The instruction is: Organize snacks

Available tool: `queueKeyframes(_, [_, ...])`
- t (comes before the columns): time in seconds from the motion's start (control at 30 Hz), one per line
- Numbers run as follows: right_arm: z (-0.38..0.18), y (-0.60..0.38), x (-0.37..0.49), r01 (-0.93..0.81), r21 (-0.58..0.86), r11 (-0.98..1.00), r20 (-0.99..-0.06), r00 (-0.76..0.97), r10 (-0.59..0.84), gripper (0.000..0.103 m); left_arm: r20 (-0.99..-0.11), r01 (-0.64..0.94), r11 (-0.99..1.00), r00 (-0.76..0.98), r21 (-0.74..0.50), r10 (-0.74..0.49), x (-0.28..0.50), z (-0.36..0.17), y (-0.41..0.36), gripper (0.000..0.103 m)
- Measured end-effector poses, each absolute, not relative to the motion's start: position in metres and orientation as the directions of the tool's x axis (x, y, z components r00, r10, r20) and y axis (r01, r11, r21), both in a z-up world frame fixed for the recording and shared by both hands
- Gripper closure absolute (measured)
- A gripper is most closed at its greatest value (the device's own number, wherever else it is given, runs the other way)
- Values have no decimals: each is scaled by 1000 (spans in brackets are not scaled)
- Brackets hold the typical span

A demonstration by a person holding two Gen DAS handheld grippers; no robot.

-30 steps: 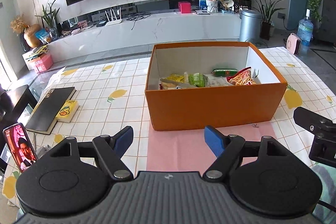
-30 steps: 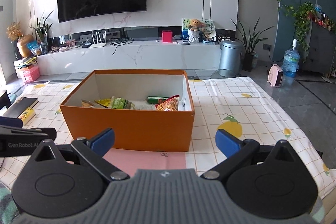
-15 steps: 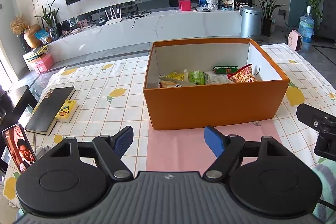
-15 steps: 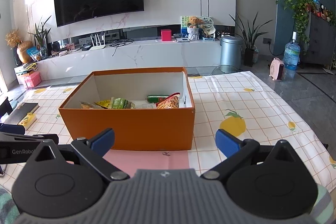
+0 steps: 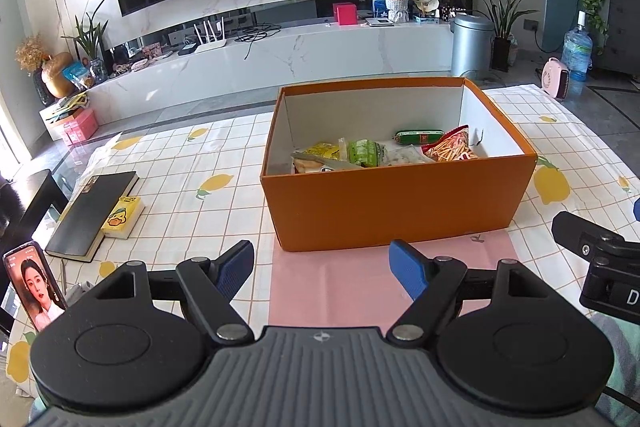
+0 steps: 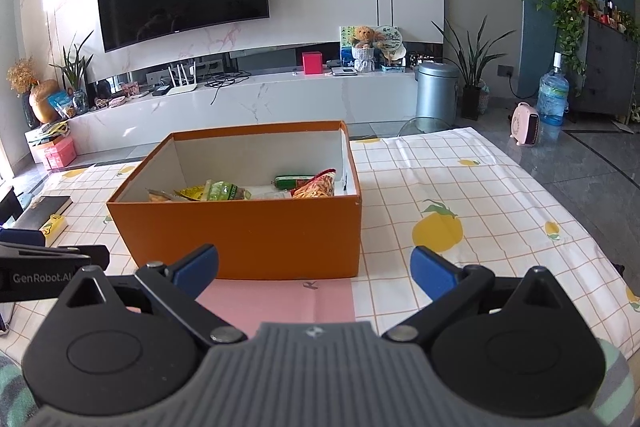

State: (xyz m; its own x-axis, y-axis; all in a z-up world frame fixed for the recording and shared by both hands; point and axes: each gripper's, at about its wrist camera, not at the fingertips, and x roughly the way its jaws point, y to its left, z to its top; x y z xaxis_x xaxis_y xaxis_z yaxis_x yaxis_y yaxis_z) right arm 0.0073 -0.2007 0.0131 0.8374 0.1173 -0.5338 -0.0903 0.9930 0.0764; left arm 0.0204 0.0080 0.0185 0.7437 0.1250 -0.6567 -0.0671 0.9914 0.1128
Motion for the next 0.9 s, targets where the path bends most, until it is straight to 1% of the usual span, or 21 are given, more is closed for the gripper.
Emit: queueKeyframes(0.9, [8,-204,8,-82,95,992,-554,824,121,4,-651,-63,991,749,115,123,17,21,5,13])
